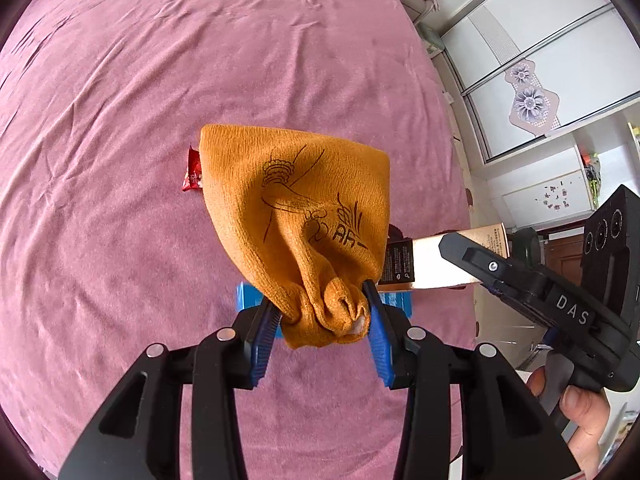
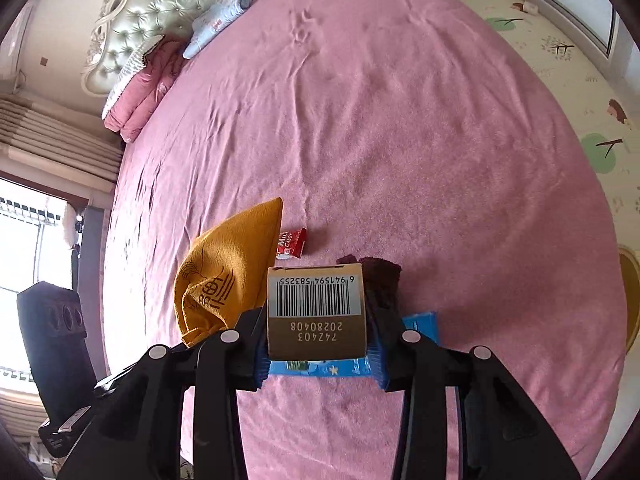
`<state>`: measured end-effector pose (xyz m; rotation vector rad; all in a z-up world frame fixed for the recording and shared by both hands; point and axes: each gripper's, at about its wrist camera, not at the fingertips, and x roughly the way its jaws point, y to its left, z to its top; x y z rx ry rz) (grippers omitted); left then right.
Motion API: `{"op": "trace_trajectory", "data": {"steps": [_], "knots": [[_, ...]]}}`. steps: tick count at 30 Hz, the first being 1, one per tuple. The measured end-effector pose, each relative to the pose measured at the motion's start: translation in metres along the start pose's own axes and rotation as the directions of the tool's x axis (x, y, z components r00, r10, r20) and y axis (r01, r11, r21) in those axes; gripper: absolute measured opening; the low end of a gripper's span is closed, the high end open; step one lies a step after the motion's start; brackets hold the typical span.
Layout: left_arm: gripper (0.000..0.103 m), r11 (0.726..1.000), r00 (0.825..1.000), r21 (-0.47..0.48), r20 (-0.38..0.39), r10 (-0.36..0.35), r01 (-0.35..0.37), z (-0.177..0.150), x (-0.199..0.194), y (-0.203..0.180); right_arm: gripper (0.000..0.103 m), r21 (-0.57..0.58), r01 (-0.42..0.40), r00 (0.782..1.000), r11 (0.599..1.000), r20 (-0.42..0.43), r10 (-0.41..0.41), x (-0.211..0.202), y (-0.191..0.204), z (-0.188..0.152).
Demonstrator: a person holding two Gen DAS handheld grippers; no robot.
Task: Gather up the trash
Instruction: 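Lift the orange bag with left tool while right tool lifts the tan box, then carry bag and tan box over the yellow bin and open both tools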
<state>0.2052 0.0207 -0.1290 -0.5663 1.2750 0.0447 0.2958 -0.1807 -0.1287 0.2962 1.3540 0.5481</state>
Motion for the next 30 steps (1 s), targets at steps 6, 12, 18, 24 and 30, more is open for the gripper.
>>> {"op": "trace_trajectory", "data": {"steps": [6, 12, 18, 24, 30], "knots": [[0.041, 1.0, 1.0, 0.028, 0.006, -0.012, 0.012, -0.041, -0.021, -0.026, 0.038, -0.011, 0.013, 0.999, 1.0, 0.038, -0.012, -0.043, -0.012, -0.035], [0.041, 0.997, 1.0, 0.075, 0.001, -0.026, 0.026, -0.084, -0.032, -0.055, 0.038, -0.05, 0.049, 0.997, 0.998, 0.063, -0.046, -0.084, -0.028, -0.08], [0.041, 0.988, 0.998, 0.147, -0.04, -0.042, 0.047, -0.125, -0.026, -0.088, 0.038, -0.031, 0.061, 0.996, 0.998, 0.064, -0.059, -0.115, -0.058, -0.124], [0.041, 0.975, 0.995, 0.214, -0.094, -0.045, 0.064, -0.157, -0.009, -0.124, 0.038, -0.002, 0.071, 0.996, 0.997, 0.062, -0.071, -0.142, -0.093, -0.159], [0.041, 0.957, 0.989, 0.278, -0.14, -0.046, 0.084, -0.179, 0.011, -0.168, 0.038, 0.027, 0.085, 0.993, 0.996, 0.077, -0.087, -0.171, -0.13, -0.179]]}}
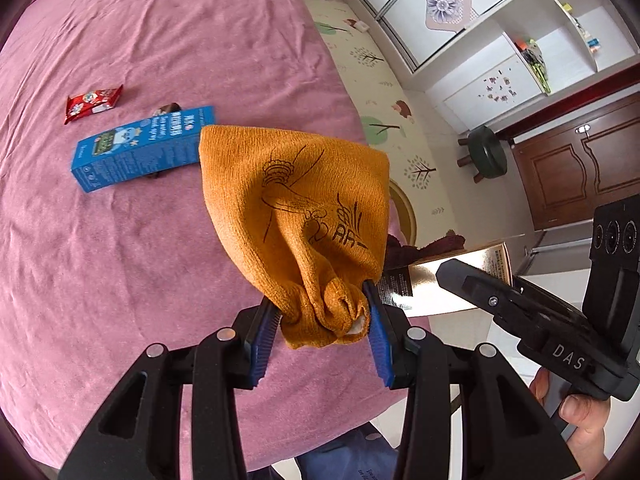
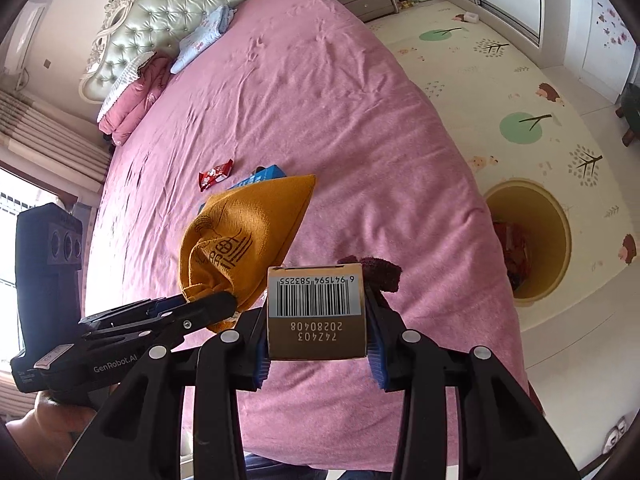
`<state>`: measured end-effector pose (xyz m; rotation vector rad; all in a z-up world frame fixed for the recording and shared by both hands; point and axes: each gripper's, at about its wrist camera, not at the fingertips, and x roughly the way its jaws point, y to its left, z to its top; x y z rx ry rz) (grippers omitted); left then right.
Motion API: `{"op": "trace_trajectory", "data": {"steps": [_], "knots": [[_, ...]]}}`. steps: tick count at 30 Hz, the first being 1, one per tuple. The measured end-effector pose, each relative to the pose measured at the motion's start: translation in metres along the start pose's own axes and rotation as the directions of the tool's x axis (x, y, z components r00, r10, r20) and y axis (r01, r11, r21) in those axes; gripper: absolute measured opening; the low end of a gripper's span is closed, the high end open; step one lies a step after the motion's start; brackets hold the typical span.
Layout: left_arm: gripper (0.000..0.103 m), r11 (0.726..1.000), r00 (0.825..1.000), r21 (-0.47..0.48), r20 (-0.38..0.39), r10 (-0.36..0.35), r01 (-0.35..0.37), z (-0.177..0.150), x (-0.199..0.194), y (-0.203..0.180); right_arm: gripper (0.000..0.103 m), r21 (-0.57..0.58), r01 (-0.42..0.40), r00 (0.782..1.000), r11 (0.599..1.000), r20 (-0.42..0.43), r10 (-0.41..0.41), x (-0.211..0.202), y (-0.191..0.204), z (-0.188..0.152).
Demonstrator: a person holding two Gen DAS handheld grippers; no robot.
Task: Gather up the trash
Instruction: 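Carry bag and tan box over the yellow bin and open both tools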
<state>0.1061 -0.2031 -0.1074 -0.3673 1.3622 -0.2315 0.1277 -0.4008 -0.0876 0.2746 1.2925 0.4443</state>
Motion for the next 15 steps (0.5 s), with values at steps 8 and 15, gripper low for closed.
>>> {"op": "trace_trajectory", "data": {"steps": [8, 15], "knots": [[0.041, 0.995, 0.999, 0.093, -0.049, -0.015, 0.019, 0.008, 0.037, -0.067, 0.038, 0.074, 0.02, 0.999, 0.997, 0.031, -0.023, -0.032, -0.066, -0.001], [0.041, 0.983, 0.996, 0.178, -0.093, -0.017, 0.033, 0.029, 0.075, -0.128, 0.038, 0.147, 0.05, 0.996, 0.988, 0.066, -0.06, -0.055, -0.13, 0.012]]}}
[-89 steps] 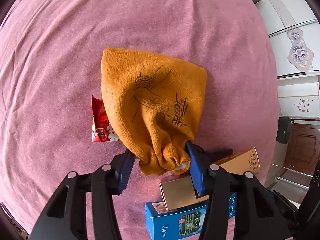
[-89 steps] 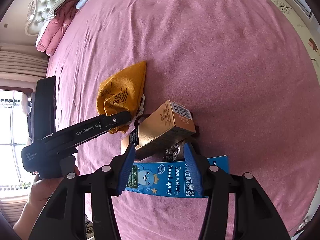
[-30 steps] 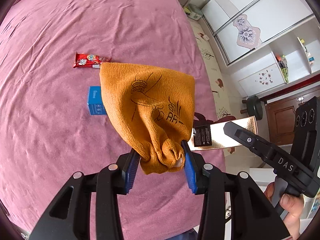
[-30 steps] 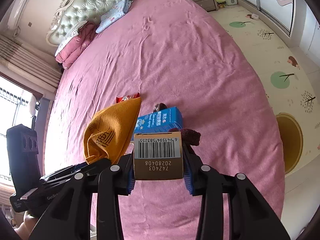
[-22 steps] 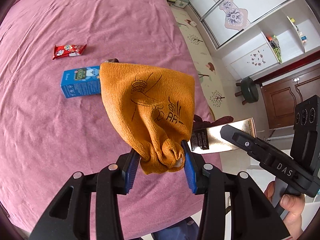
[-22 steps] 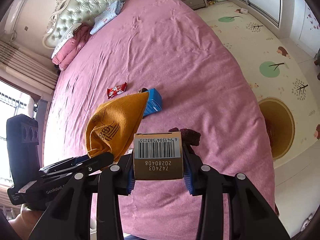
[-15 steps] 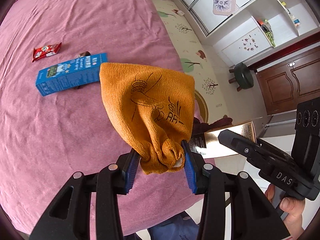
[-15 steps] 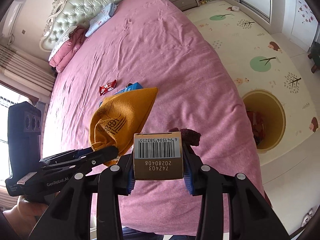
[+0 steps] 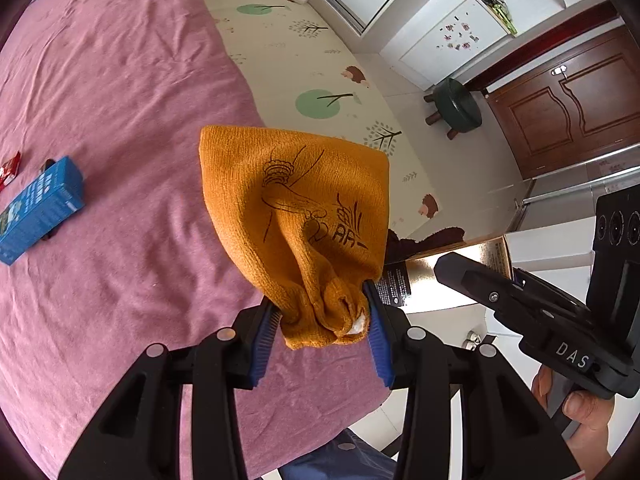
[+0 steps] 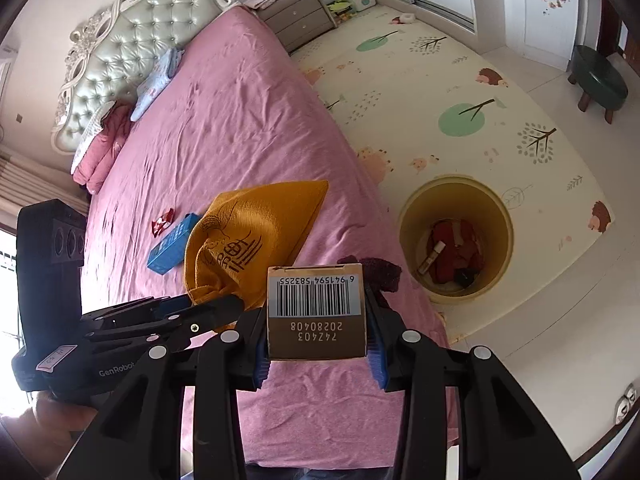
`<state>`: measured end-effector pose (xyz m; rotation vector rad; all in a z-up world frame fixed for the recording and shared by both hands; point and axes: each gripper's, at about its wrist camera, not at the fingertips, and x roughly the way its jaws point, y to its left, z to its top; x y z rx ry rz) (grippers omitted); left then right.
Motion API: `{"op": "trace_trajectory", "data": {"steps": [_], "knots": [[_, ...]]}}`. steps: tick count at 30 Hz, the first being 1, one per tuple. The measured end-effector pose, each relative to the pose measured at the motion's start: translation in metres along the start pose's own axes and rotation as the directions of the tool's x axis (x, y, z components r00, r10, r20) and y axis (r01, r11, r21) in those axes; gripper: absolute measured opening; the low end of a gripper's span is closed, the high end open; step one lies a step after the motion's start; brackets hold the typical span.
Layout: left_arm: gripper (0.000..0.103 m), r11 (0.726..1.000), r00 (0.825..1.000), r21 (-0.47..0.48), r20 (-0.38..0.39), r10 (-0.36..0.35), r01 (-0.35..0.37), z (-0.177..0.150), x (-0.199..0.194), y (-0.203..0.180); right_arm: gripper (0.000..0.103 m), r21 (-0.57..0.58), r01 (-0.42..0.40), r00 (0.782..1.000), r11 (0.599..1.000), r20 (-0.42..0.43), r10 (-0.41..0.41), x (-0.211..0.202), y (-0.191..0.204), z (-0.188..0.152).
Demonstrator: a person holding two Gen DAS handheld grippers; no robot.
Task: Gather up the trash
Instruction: 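Carry bag and tan box over the yellow bin and open both tools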
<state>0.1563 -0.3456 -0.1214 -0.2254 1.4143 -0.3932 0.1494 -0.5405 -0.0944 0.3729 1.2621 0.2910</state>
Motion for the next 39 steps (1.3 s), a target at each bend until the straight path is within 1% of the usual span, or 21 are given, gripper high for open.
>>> {"op": "trace_trajectory", "data": {"steps": [6, 14, 18, 25, 33, 34, 35, 36, 37, 38, 39], "knots": [[0.041, 0.998, 0.999, 0.057, -0.035, 0.002, 0.0, 0.034, 0.034, -0.041, 0.038, 0.041, 0.055, 0.998, 0.998, 0.018, -0.055, -0.005, -0.051, 0.025], [0.041, 0.993, 0.997, 0.118, -0.08, 0.017, -0.007, 0.076, 0.075, -0.075, 0.038, 0.089, 0.105, 0.994, 0.991, 0.027, -0.108, -0.005, -0.101, 0.054], [0.041, 0.991, 0.994, 0.13, -0.104, 0.023, -0.009, 0.09, 0.092, -0.084, 0.038, 0.092, 0.123, 0.992, 0.988, 0.012, -0.125, 0.0, -0.114, 0.064], [0.041, 0.985, 0.989, 0.171, -0.14, 0.056, -0.032, 0.108, 0.119, -0.097, 0.038, 0.069, 0.165, 0.986, 0.984, -0.034, -0.163, 0.019, -0.127, 0.078], [0.043, 0.972, 0.986, 0.235, -0.154, 0.063, -0.026, 0.125, 0.132, -0.103, 0.038, 0.037, 0.188, 0.981, 0.981, -0.062, -0.186, 0.034, -0.129, 0.094], [0.043, 0.971, 0.985, 0.24, -0.159, 0.062, -0.022, 0.126, 0.133, -0.103, 0.038, 0.035, 0.187, 0.981, 0.982, -0.064, -0.185, 0.034, -0.129, 0.097], [0.047, 0.97, 0.984, 0.243, -0.164, 0.063, -0.022, 0.127, 0.134, -0.102, 0.04, 0.036, 0.188, 0.98, 0.981, -0.069, -0.186, 0.035, -0.13, 0.099], [0.05, 0.969, 0.983, 0.247, -0.17, 0.069, -0.026, 0.128, 0.136, -0.101, 0.049, 0.041, 0.191, 0.979, 0.981, -0.077, -0.188, 0.035, -0.132, 0.1], [0.058, 0.968, 0.982, 0.249, -0.176, 0.075, -0.029, 0.128, 0.137, -0.1, 0.055, 0.052, 0.187, 0.98, 0.981, -0.083, -0.182, 0.035, -0.134, 0.1], [0.074, 0.968, 0.979, 0.25, -0.185, 0.084, -0.036, 0.129, 0.139, -0.098, 0.06, 0.064, 0.179, 0.982, 0.982, -0.08, -0.174, 0.034, -0.136, 0.1], [0.078, 0.967, 0.976, 0.248, -0.193, 0.099, -0.049, 0.128, 0.14, -0.097, 0.06, 0.071, 0.173, 0.983, 0.982, -0.078, -0.168, 0.033, -0.138, 0.101]]}}
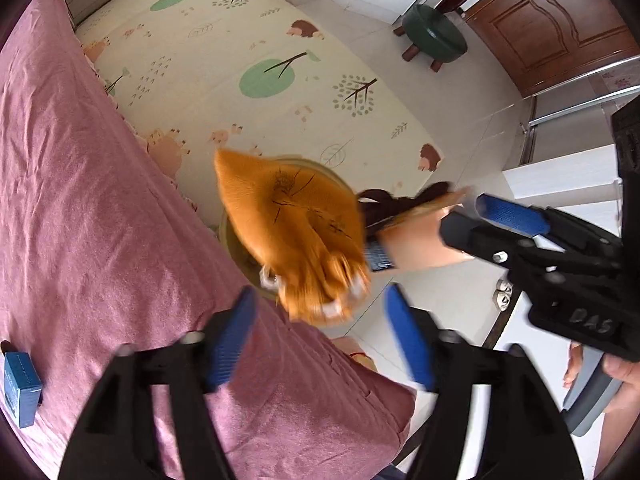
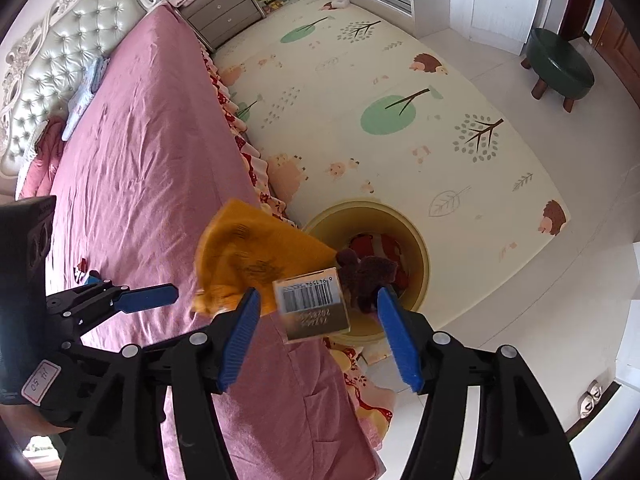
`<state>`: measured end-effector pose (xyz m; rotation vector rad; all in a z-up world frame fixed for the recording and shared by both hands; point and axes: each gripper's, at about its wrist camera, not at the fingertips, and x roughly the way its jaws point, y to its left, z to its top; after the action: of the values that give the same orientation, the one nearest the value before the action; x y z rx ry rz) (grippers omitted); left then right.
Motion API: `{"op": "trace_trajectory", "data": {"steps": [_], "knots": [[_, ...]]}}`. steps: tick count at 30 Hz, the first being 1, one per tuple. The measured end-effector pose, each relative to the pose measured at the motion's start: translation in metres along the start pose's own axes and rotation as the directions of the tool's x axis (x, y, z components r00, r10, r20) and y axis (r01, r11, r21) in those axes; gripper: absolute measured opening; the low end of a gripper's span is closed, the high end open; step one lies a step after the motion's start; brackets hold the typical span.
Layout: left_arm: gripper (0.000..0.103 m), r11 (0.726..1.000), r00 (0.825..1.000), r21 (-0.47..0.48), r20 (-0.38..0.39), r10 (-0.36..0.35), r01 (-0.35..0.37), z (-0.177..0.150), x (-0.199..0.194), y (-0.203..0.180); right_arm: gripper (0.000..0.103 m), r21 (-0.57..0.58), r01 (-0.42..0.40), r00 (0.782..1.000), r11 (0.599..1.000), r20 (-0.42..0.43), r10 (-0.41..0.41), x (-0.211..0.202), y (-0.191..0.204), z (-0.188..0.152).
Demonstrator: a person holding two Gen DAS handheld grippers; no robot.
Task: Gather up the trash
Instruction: 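Carry bag and tan box over the yellow bin and open both tools, then move both open tools back to the blue nasal spray box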
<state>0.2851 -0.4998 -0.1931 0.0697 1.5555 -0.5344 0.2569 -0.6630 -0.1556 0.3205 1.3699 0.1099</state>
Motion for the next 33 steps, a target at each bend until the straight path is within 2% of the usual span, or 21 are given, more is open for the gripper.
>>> {"op": "trace_trajectory", "data": {"steps": [6, 17, 26, 33], "knots": [[0.079, 1.0, 1.0, 0.005, -0.026, 0.012, -0.012, -0.009, 0.002, 0.008, 0.059, 0.01, 0.018, 1.0, 1.0, -0.013, -0.018, -0.001, -0.002, -0.003], [0.079, 1.0, 1.0, -0.03, 0.003, 0.007, -0.007, -0.035, -0.021, 0.018, 0.059, -0.02, -0.003, 1.0, 1.0, -0.002, 0.003, -0.013, 0.024, -0.011], [0.079, 0.996, 0.998, -0.085, 0.065, 0.014, -0.009, -0.071, -0.054, 0.036, 0.059, -0.098, -0.033, 0.999, 0.995, 0.006, 0.034, -0.025, 0.073, -0.024], [0.079, 0.985, 0.993, -0.174, 0.117, 0.032, -0.012, -0.118, -0.083, 0.077, 0.059, -0.181, -0.061, 0.998, 0.982, -0.021, 0.058, -0.021, 0.129, -0.041]]}}
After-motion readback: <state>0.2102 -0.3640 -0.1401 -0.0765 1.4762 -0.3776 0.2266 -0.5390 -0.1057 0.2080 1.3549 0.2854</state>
